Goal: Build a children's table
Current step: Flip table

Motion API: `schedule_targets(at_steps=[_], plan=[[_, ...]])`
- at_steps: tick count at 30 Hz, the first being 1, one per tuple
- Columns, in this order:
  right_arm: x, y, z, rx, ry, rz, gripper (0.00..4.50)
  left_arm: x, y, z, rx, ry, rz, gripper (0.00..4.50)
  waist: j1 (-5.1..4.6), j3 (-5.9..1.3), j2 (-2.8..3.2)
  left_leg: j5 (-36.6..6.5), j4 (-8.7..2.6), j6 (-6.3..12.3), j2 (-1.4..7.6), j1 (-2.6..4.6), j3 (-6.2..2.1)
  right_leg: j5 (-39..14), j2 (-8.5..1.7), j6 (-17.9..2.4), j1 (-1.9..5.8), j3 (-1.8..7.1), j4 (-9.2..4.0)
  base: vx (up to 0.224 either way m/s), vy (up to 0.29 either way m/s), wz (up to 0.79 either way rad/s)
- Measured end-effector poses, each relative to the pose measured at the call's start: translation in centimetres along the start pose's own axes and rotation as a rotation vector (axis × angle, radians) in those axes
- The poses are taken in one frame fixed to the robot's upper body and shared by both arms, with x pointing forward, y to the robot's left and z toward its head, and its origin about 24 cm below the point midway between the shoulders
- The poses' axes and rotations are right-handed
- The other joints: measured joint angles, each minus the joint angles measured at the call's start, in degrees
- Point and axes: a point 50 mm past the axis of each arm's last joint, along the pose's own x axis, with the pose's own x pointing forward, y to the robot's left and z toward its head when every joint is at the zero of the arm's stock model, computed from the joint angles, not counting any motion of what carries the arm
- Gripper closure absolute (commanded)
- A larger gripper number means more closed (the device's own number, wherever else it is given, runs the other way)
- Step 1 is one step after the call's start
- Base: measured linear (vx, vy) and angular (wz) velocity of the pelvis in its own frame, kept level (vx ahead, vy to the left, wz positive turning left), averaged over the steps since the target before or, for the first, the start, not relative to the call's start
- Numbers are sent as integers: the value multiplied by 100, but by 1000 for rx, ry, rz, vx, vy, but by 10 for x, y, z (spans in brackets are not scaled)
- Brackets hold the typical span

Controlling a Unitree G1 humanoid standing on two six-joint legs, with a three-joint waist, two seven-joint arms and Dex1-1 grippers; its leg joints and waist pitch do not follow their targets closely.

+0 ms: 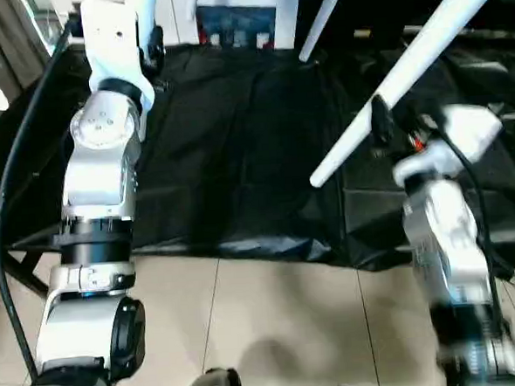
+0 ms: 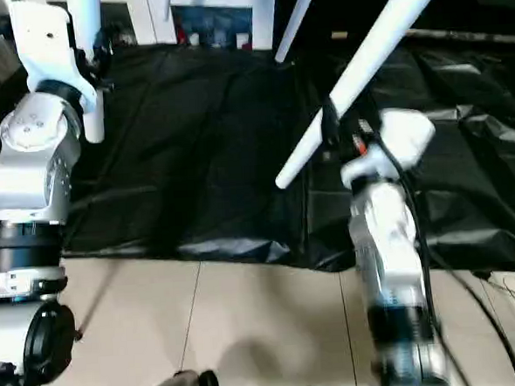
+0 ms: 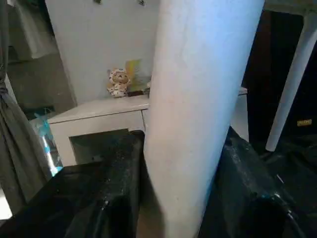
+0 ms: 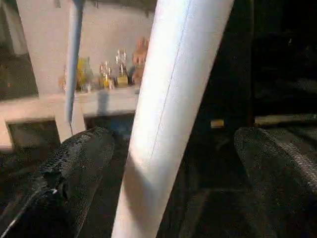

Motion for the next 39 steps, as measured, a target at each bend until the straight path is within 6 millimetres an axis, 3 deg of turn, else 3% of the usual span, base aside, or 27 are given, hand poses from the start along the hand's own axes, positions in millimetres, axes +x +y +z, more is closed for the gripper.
schedule_targets(at_steps=[4, 17, 27, 32, 39], plan=[[14, 5, -8, 10, 82, 76, 48, 0, 0, -1, 0, 3, 1, 268, 12, -2, -3, 5, -1, -7, 0, 1, 0, 3, 0, -3, 3, 0, 1, 0, 0, 0], [27, 6, -9, 1, 126, 194, 163, -11, 4, -21, -7, 64, 20, 277, 21, 3, -39, 17, 0, -10, 3, -2, 1, 6, 0, -8, 33, -1, 0, 0, 0, 0], [24, 1, -8, -11, 112, 198, 243, -23, 3, -39, -41, 100, 24, 281, 35, -5, -86, 20, 0, -14, 4, -2, 2, 6, -1, -8, 33, -4, -1, 0, 0, 0], [14, -2, -9, -46, 103, 200, 284, -36, -1, -60, -70, 142, 18, 283, 48, -17, -147, 20, 0, -14, 5, -1, 2, 3, 0, -4, 39, -6, -7, 0, 0, 0], [2, 2, -15, -54, 100, 189, 295, -45, -1, -70, -66, 145, 14, 283, 21, -31, -219, 19, 0, -15, 3, 20, 1, -4, 0, 7, 31, -2, -21, 0, 0, 0]])
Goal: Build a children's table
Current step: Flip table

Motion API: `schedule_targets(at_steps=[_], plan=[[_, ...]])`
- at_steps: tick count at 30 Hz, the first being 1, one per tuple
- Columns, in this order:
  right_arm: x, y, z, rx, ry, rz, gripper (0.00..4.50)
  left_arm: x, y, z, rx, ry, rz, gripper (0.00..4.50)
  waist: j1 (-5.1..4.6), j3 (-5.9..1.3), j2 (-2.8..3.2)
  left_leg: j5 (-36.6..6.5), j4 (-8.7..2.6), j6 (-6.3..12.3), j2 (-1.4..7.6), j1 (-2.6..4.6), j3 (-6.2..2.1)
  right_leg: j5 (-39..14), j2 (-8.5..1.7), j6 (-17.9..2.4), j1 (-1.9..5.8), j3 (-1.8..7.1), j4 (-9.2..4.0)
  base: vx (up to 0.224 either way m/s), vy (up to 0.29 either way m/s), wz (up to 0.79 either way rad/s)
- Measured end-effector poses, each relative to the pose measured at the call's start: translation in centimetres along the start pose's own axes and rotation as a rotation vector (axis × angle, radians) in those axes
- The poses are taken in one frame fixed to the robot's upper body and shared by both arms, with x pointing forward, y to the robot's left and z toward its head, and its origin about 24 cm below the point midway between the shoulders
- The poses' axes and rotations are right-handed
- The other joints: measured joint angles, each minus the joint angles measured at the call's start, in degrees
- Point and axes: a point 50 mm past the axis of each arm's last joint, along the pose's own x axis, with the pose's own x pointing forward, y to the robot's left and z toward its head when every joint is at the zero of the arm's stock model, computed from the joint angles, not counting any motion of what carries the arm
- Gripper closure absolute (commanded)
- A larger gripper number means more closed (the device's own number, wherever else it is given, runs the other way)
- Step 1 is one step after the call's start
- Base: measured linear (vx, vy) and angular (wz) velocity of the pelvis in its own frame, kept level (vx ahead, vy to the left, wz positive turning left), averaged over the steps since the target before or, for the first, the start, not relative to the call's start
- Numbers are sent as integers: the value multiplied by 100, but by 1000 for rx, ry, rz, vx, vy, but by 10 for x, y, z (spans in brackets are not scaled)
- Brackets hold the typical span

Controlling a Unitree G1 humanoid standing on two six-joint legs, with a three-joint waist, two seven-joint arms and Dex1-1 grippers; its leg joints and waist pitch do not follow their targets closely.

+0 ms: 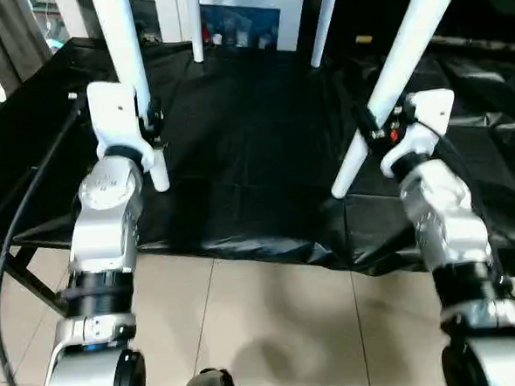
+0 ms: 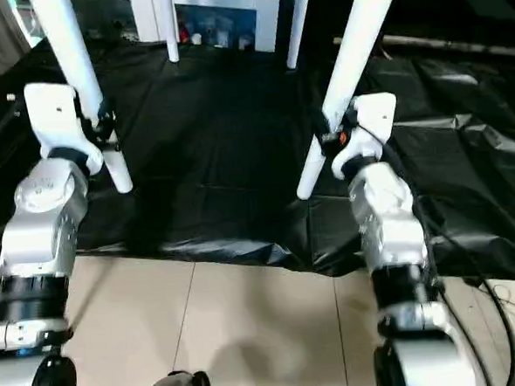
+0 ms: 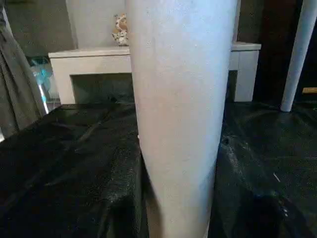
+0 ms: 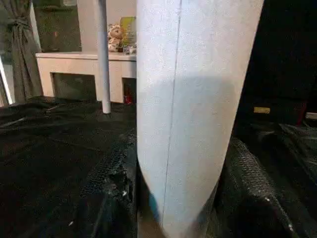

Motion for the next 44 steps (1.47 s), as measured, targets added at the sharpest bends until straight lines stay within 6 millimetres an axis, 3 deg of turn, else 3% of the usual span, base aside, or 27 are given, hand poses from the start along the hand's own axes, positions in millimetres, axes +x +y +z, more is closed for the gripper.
schedule_targets(at_steps=[7, 8, 10, 13, 17, 21, 23, 25, 26, 27, 28, 29, 30, 31, 32, 33, 34, 35, 36, 37, 38, 39, 40, 41, 42, 44], plan=[[1, 2, -7, -7, 29, -21, 295, -2, 2, -3, 23, 11, 0, 283, -19, -11, -20, -2, -2, -3, 0, 54, -5, -20, -1, 32, 33, 1, -5, 0, 0, 0], [3, 2, -8, -6, 36, -20, 260, -2, 2, -4, 26, 14, 0, 248, -23, -14, -24, -2, -2, -3, -1, 68, -6, -22, -1, 34, 42, 2, -9, 0, 0, 0], [5, 0, -10, -14, 47, -13, 260, -3, 1, -6, 35, 21, -6, 248, -27, -19, -32, -3, -2, -4, -2, 83, -11, -33, -1, 40, 51, 0, -13, 0, 0, 0], [5, -1, -16, -37, 61, -12, 218, -6, -1, -11, 53, 32, -28, 207, -53, -19, -32, -3, -2, -4, -2, 88, -14, -41, -2, 38, 51, -3, -21, 0, 0, 0], [-12, -1, -49, -8, 169, -29, 187, -15, 0, -24, 53, 43, -37, 178, -144, 0, 0, -4, -45, -4, -10, 85, -8, -42, -5, 36, 37, -4, -61, 0, 0, 0], [-25, -2, -54, -1, 156, -38, 144, -32, 6, -51, 42, 103, -34, 147, -251, 6, 9, -4, -129, -5, -10, 87, -14, -58, -10, 9, 6, -43, -131, 0, 0, 0], [-37, 0, -55, 3, 133, -45, 135, -41, 11, -62, 47, 125, -31, 134, -303, 6, 9, -4, -171, -5, 0, 93, -13, -93, -34, -48, 1, -133, -132, 0, 0, 0], [-48, 3, -61, 13, 135, -53, 129, -48, 14, -70, 44, 142, -31, 118, -285, 11, 4, -1, -316, -9, 1, 109, 68, -248, -52, -216, -5, -200, -50, -30, -16, 3], [-56, 3, -61, 12, 131, -59, 128, -51, 14, -71, 39, 139, -40, 111, -254, 10, -24, 21, -434, -45, 3, 142, 178, -383, -85, -316, -61, -192, 44, -61, -31, 6], [-65, 4, -62, 10, 121, -62, 128, -56, 14, -73, 34, 134, -44, 111, -256, 21, -67, 34, -492, -70, 4, 217, 276, -489, -137, -327, -137, -133, 12, -55, -72, 23], [-72, 4, -62, 7, 123, -65, 128, -64, 17, -77, 28, 141, -45, 101, -213, 33, -103, -290, -188, -326, 22, 219, 229, -421, -214, -210, -147, -102, -1, 0, 0, 0], [-74, 6, -59, 3, 109, -58, 128, -73, 19, -83, 22, 153, -41, 90, -128, 34, -55, -443, 212, -347, -35, 258, -219, -351, -257, -96, -101, -158, 5, 0, 0, 0], [-84, 10, -49, -6, 65, -62, 128, -86, 21, -87, 19, 149, -49, 75, -174, 41, 81, -382, 370, -408, -37, 384, -598, -321, -300, -51, -36, -373, 4, 61, 97, -51], [-94, 12, -48, -5, 69, -73, 128, -95, 21, -86, 14, 135, -46, 75, -293, 65, 90, -398, 333, -400, -19, 413, -623, -333, -263, -56, -13, -439, -55, -45, 52, -9], [-103, 14, -51, 0, 91, -81, 128, -105, 21, -87, 7, 127, -38, 73, -354, 94, 91, -398, 267, -401, 19, 431, -628, -364, -161, -112, 70, -444, -169, -45, 52, -9], [-108, 15, -54, 5, 110, -89, 128, -109, 20, -88, 0, 130, -35, 73, -357, 122, 102, -397, 170, -401, 56, 417, -611, -430, -111, -249, 140, -465, -152, -152, -11, 11], [-110, 16, -52, 14, 115, -96, 128, -110, 18, -87, -23, 127, -32, 73, -330, 125, 72, -397, 116, -401, 97, 421, -560, -441, -91, -411, 170, -541, 221, -132, -6, 5], [-109, 16, -48, 12, 104, -93, 128, -109, 15, -82, -37, 107, -37, 73, -233, 115, 39, -397, 71, -402, 116, 411, -434, -457, -75, -440, 281, -576, 457, -132, -6, 5], [-107, 18, -43, 13, 89, -90, 128, -110, 13, -76, -42, 85, -42, 73, -116, 46, -95, -394, 7, -405, 72, 365, -259, -596, -69, -423, 424, -454, 582, -69, -81, 3], [-104, 20, -38, 15, 73, -79, 128, -110, 11, -72, -55, 67, -43, 73, -33, -18, -211, -439, -9, -521, 51, 342, -139, -881, -44, -121, 400, -249, 656, -12, -102, -5], [-102, 22, -38, 25, 81, -75, 128, -116, 10, -73, -52, 75, -34, 73, 24, -14, -190, -532, 199, -573, -18, 309, -360, -877, -82, -124, 354, -268, 623, -12, -102, -5], [-104, 23, -38, 39, 87, -77, 128, -122, 9, -74, -49, 82, -24, 73, 60, -34, -118, -536, 324, -554, -68, 359, -616, -872, -71, -131, 376, -290, 592, 0, 0, 0], [-106, 21, -37, 41, 96, -94, 128, -122, 7, -71, -36, 74, -13, 73, 54, -42, -25, -470, 252, -640, -28, 550, -723, -853, -56, -142, 356, -369, 572, -69, 11, 5], [-107, 21, -39, 48, 113, -102, 128, -120, 8, -67, -24, 60, -4, 73, 3, -17, -17, -478, 185, -651, 3, 564, -668, -819, -31, -182, 341, -359, 525, -69, 11, 5], [-109, 21, -42, 53, 132, -108, 128, -120, 8, -65, -13, 57, 1, 73, -32, 2, -49, -476, 111, -654, 59, 560, -607, -773, 60, -225, 346, -277, 437, -116, -20, 24], [-109, 21, -43, 59, 143, -110, 128, -122, 10, -69, 16, 86, 7, 73, -90, 0, -72, -476, 2, -654, 85, 551, -581, -604, 116, -264, 372, -250, 216, -71, -4, 6]])
